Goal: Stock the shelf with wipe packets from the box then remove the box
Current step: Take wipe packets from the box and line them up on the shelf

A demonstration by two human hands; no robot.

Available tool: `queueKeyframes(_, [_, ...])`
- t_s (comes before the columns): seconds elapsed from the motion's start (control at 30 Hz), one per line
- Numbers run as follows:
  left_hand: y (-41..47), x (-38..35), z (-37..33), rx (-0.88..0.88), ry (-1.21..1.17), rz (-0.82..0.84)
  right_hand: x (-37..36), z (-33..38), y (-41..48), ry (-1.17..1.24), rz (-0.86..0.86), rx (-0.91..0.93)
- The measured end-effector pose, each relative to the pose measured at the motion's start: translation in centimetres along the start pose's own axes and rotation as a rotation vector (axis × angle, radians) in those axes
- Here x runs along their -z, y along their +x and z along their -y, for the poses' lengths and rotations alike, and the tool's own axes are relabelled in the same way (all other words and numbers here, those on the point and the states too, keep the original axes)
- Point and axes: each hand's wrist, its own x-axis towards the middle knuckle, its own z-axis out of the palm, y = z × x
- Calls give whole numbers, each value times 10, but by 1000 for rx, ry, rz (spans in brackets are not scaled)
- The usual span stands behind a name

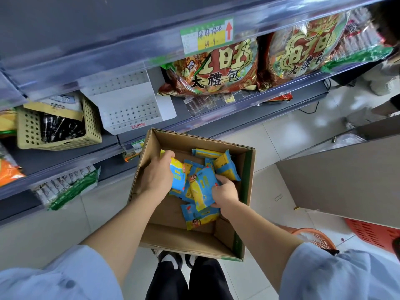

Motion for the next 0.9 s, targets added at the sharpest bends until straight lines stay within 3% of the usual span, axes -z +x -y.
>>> queueKeyframes(0.17, [-7,5,3,-47,-153,141,5,1,-9,-371,-2,268])
queueKeyframes(0.33, [-6,22,-2,-81,-48,335,7,8,-22,-548,-92,371])
queueKeyframes(0.47, [-3,32,1,-1,-106,258,8,17,-36,-601,-146,401])
queueKeyframes(0.63, [-15,37,4,-70,78,418,9,25,-51,-667,-208,417])
queueKeyframes(0.9, [-37,-27,30,-91,335,607,9,2,-34,-644,-236,393])
